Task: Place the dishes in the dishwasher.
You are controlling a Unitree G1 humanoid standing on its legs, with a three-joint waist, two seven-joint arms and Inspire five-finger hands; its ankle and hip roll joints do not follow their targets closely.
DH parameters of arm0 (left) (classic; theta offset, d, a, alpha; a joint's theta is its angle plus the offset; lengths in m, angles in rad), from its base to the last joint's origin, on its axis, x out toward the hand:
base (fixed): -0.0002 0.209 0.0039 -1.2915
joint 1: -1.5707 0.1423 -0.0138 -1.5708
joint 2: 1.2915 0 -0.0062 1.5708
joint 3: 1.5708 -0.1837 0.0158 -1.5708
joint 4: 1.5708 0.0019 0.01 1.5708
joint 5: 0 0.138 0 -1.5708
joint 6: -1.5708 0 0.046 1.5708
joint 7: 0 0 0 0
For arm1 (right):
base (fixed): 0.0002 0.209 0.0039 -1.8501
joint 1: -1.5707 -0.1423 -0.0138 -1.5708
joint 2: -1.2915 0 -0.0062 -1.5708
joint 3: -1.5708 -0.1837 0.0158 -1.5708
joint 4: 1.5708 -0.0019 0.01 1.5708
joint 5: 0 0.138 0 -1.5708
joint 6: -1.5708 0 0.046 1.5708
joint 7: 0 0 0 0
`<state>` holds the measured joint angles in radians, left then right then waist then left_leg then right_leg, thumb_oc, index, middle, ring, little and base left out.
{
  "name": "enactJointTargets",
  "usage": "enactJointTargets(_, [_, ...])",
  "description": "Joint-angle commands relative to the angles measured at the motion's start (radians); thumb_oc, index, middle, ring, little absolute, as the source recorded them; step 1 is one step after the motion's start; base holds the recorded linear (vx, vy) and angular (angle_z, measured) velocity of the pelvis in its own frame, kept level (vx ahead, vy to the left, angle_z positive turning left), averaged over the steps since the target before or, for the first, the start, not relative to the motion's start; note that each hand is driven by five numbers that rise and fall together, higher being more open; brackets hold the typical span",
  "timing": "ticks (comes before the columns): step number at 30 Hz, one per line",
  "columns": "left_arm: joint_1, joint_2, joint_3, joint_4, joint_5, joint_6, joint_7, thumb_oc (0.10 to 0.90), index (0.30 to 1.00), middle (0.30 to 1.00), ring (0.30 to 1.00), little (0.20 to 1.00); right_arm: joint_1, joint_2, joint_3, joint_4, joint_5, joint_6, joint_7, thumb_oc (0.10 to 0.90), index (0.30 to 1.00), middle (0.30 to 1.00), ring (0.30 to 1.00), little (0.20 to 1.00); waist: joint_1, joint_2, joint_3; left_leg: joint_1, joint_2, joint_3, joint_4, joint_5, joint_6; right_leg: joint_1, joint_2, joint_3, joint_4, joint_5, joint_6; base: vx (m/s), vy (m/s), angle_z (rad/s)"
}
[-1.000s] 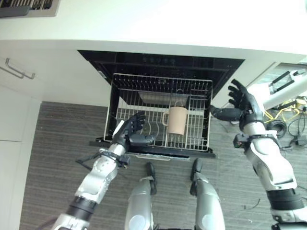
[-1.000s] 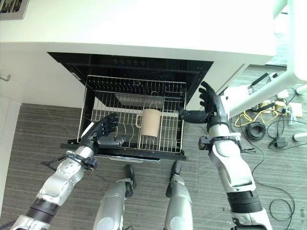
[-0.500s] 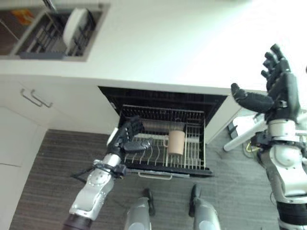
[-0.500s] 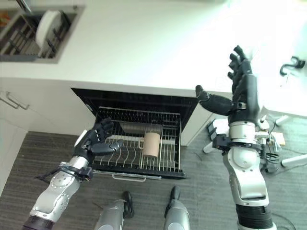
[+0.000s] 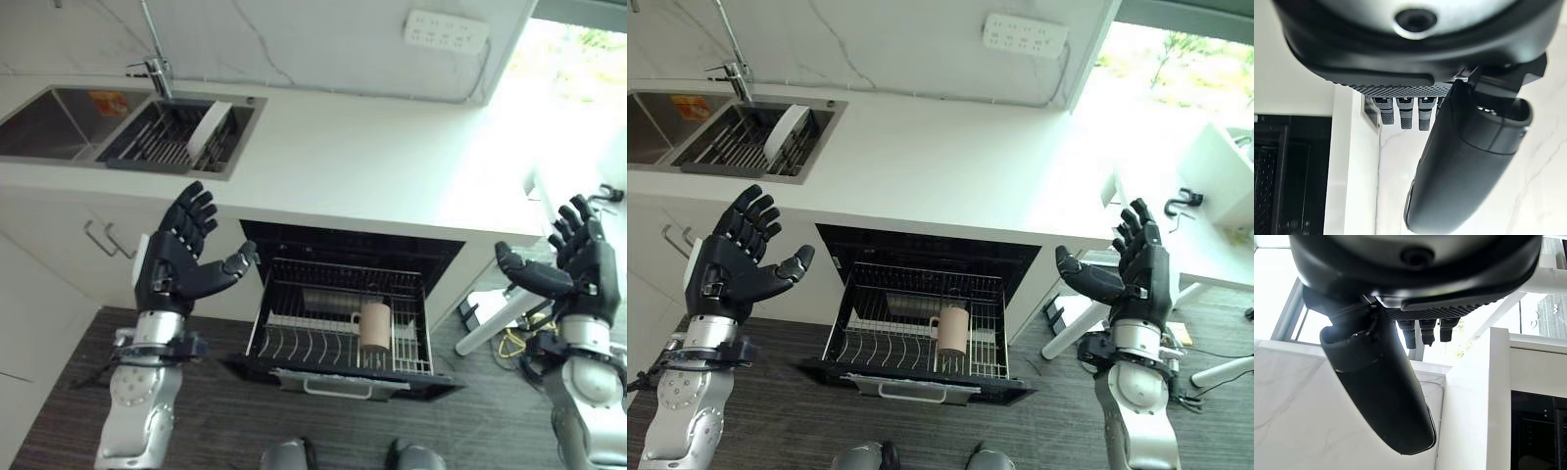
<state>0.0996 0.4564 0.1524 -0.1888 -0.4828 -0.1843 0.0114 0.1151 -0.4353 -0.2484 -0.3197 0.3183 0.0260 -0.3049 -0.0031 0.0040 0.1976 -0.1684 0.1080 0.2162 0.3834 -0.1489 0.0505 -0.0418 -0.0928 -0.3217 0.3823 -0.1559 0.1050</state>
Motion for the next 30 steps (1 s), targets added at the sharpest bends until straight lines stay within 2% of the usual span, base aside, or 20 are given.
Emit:
enactJointTargets(1, [-0.062,0.049,0.016,-0.103,-0.026,-0.125,-0.008,0.8,0.9,0.9,0.9,0.9,-0.067,-0.074,-0.077,-0.042,0.052,-0.168,-0.014,0.8,0.9,0.9,0.9,0.9,-0.005,0.002,-0.046,0.106,-0.093,-0.021,-0.083,-0.109,-0.033,0.058,0.018,-0.002,-0.082,0.049,0.023,0.09,-0.194,0.14])
enactJointTargets(3, [-0.048,0.048,0.026,-0.106,-0.049,-0.12,-0.015,0.8,0.9,0.9,0.9,0.9,-0.055,-0.078,-0.087,-0.048,0.075,-0.166,-0.009,0.8,0.9,0.9,0.9,0.9,-0.009,0.007,-0.046,0.117,-0.098,-0.03,-0.083,-0.111,-0.032,0.053,0.025,0.011,-0.082,0.051,0.021,0.07,-0.208,0.2])
enactJointTargets(4, [-0.019,0.029,0.032,-0.122,-0.053,-0.107,-0.041,0.8,0.9,0.9,0.9,0.9,-0.034,-0.069,-0.094,-0.06,0.072,-0.185,0.003,0.8,0.9,0.9,0.9,0.9,-0.011,0.019,-0.048,0.149,-0.077,0.015,-0.083,-0.112,-0.042,0.061,0.028,-0.001,-0.082,-0.038,-0.016,0.03,-0.194,0.15])
enactJointTargets(5, [-0.023,0.026,0.023,-0.124,-0.043,-0.099,-0.038,0.8,0.9,0.9,0.9,0.9,-0.033,-0.069,-0.092,-0.058,0.063,-0.193,-0.005,0.8,0.9,0.9,0.9,0.9,-0.01,0.02,-0.048,0.156,-0.071,0.033,-0.083,-0.105,-0.048,0.066,0.023,-0.004,-0.082,-0.062,-0.027,0.0,-0.141,-0.04])
enactJointTargets(8, [-0.05,0.036,-0.008,-0.119,-0.081,-0.077,-0.033,0.8,0.9,0.9,0.9,0.9,-0.062,-0.083,-0.08,-0.043,0.062,-0.194,-0.047,0.8,0.9,0.9,0.9,0.9,-0.015,0.015,-0.056,0.157,0.002,0.062,-0.083,-0.079,-0.076,0.075,0.003,-0.004,-0.082,-0.083,-0.041,-0.02,0.038,0.07])
enactJointTargets(9, [-0.059,0.035,-0.014,-0.116,-0.082,-0.08,-0.028,0.8,0.9,0.9,0.9,0.9,-0.08,-0.083,-0.073,-0.036,0.059,-0.192,-0.05,0.8,0.9,0.9,0.9,0.9,-0.015,0.013,-0.061,0.152,0.025,0.058,-0.083,-0.072,-0.088,0.073,-0.004,-0.002,-0.082,-0.087,-0.04,-0.03,0.154,0.12])
enactJointTargets(12, [-0.023,0.035,0.02,-0.146,-0.122,-0.101,-0.001,0.8,0.9,0.9,0.9,0.9,-0.087,-0.112,-0.081,-0.041,0.046,-0.181,-0.031,0.8,0.9,0.9,0.9,0.9,-0.002,0.021,-0.078,0.094,0.088,-0.075,-0.083,-0.004,-0.151,0.059,-0.022,0.07,-0.082,-0.097,-0.041,0.01,0.308,-0.25])
enactJointTargets(13, [-0.016,0.033,0.027,-0.147,-0.13,-0.106,-0.002,0.8,0.9,0.9,0.9,0.9,-0.087,-0.117,-0.086,-0.041,0.047,-0.181,-0.028,0.8,0.9,0.9,0.9,0.9,-0.002,0.022,-0.08,0.083,0.105,-0.09,-0.083,0.007,-0.159,0.058,-0.025,0.081,-0.082,-0.098,-0.042,0.06,0.455,-0.59])
enactJointTargets(14, [-0.009,0.027,0.033,-0.145,-0.14,-0.118,-0.007,0.8,0.9,0.9,0.9,0.9,-0.088,-0.13,-0.102,-0.042,0.057,-0.174,-0.026,0.8,0.9,0.9,0.9,0.9,-0.005,0.022,-0.081,0.069,0.143,-0.107,-0.083,0.027,-0.173,0.058,-0.035,0.096,-0.082,-0.1,-0.042,0.05,0.344,-0.66])
enactJointTargets(15, [-0.008,0.025,0.032,-0.144,-0.141,-0.12,-0.008,0.8,0.9,0.9,0.9,0.9,-0.088,-0.134,-0.106,-0.042,0.06,-0.173,-0.026,0.8,0.9,0.9,0.9,0.9,-0.007,0.022,-0.081,0.066,0.156,-0.107,-0.083,0.032,-0.177,0.058,-0.039,0.098,-0.082,-0.1,-0.042,0.05,0.443,-0.67])
enactJointTargets(17, [-0.01,0.014,0.024,-0.137,-0.137,-0.132,-0.018,0.8,0.9,0.9,0.9,0.9,-0.089,-0.146,-0.122,-0.038,0.072,-0.168,-0.029,0.8,0.9,0.9,0.9,0.9,-0.018,0.021,-0.08,0.062,0.209,-0.092,-0.083,0.048,-0.187,0.056,-0.055,0.1,-0.082,-0.095,-0.043,0.03,0.449,-0.54])
enactJointTargets(18, [-0.019,0.009,0.011,-0.124,-0.125,-0.154,-0.017,0.8,0.9,0.9,0.9,0.9,-0.093,-0.158,-0.133,-0.039,0.079,-0.165,-0.034,0.8,0.9,0.9,0.9,0.9,-0.036,0.02,-0.079,0.067,0.243,-0.072,-0.083,0.049,-0.192,0.047,-0.08,0.099,-0.082,-0.085,-0.037,0.03,0.601,-0.18])
enactJointTargets(19, [-0.026,0.01,0.005,-0.116,-0.124,-0.166,-0.014,0.8,0.9,0.9,0.9,0.9,-0.099,-0.166,-0.135,-0.036,0.079,-0.164,-0.038,0.8,0.9,0.9,0.9,0.9,-0.039,0.02,-0.078,0.07,0.244,-0.073,-0.083,0.044,-0.192,0.042,-0.091,0.104,-0.082,-0.08,-0.03,0.05,1.076,-0.02])
enactJointTargets(20, [-0.037,0.018,0.007,-0.106,-0.132,-0.18,-0.002,0.8,0.9,0.9,0.9,0.9,-0.122,-0.195,-0.141,-0.027,0.094,-0.16,-0.032,0.8,0.9,0.9,0.9,0.9,-0.041,0.025,-0.076,0.087,0.216,-0.109,-0.083,0.013,-0.198,0.022,-0.134,0.144,-0.082,-0.055,0.009,0.04,0.954,-0.39])
enactJointTargets(22, [-0.058,0.03,0.013,-0.095,-0.125,-0.181,0.006,0.8,0.9,0.9,0.9,0.9,-0.14,-0.199,-0.143,-0.022,0.096,-0.169,-0.035,0.8,0.9,0.9,0.9,0.9,-0.048,0.028,-0.074,0.097,0.201,-0.085,-0.083,-0.002,-0.202,0.003,-0.195,0.16,-0.082,-0.019,0.061,0.02,0.91,-0.63])
enactJointTargets(24, [-0.086,0.044,0.015,-0.086,-0.111,-0.179,0.019,0.8,0.9,0.9,0.9,0.9,-0.129,-0.184,-0.147,-0.025,0.088,-0.182,-0.05,0.8,0.9,0.9,0.9,0.9,-0.048,0.023,-0.071,0.101,0.162,-0.065,-0.083,-0.01,-0.191,-0.008,-0.258,0.167,-0.082,0.022,0.103,0.03,0.768,-0.01])
enactJointTargets(25, [-0.093,0.053,0.02,-0.084,-0.098,-0.177,0.027,0.8,0.9,0.9,0.9,0.9,-0.111,-0.169,-0.153,-0.03,0.101,-0.184,-0.053,0.8,0.9,0.9,0.9,0.9,-0.043,0.015,-0.067,0.104,0.124,-0.066,-0.083,-0.019,-0.177,-0.014,-0.293,0.167,-0.082,0.066,0.113,0.06,0.788,0.08])
enactJointTargets(26, [-0.092,0.056,0.032,-0.074,-0.098,-0.18,0.021,0.8,0.9,0.9,0.9,0.9,-0.098,-0.151,-0.154,-0.031,0.129,-0.183,-0.049,0.8,0.9,0.9,0.9,0.9,-0.039,0.004,-0.059,0.11,0.084,-0.063,-0.083,-0.035,-0.161,-0.022,-0.33,0.169,-0.082,0.166,0.124,0.04,0.628,0.03])
enactJointTargets(28, [-0.09,0.065,0.05,-0.075,-0.087,-0.182,0.006,0.8,0.9,0.9,0.9,0.9,-0.107,-0.113,-0.136,-0.032,0.12,-0.18,-0.031,0.8,0.9,0.9,0.9,0.9,-0.015,-0.008,-0.049,0.113,0.035,-0.047,-0.083,-0.068,-0.125,-0.038,-0.394,0.144,-0.082,0.278,0.135,0.01,0.541,0.2])
enactJointTargets(30, [-0.075,0.075,0.068,-0.079,-0.04,-0.187,0.005,0.8,0.9,0.9,0.9,0.9,-0.123,-0.079,-0.116,-0.023,0.091,-0.184,-0.019,0.8,0.9,0.9,0.9,0.9,0.014,-0.007,-0.046,0.117,0.016,-0.016,-0.083,-0.095,-0.102,-0.039,-0.41,0.068,-0.082,0.316,0.143,-0.02,0.505,-0.1])
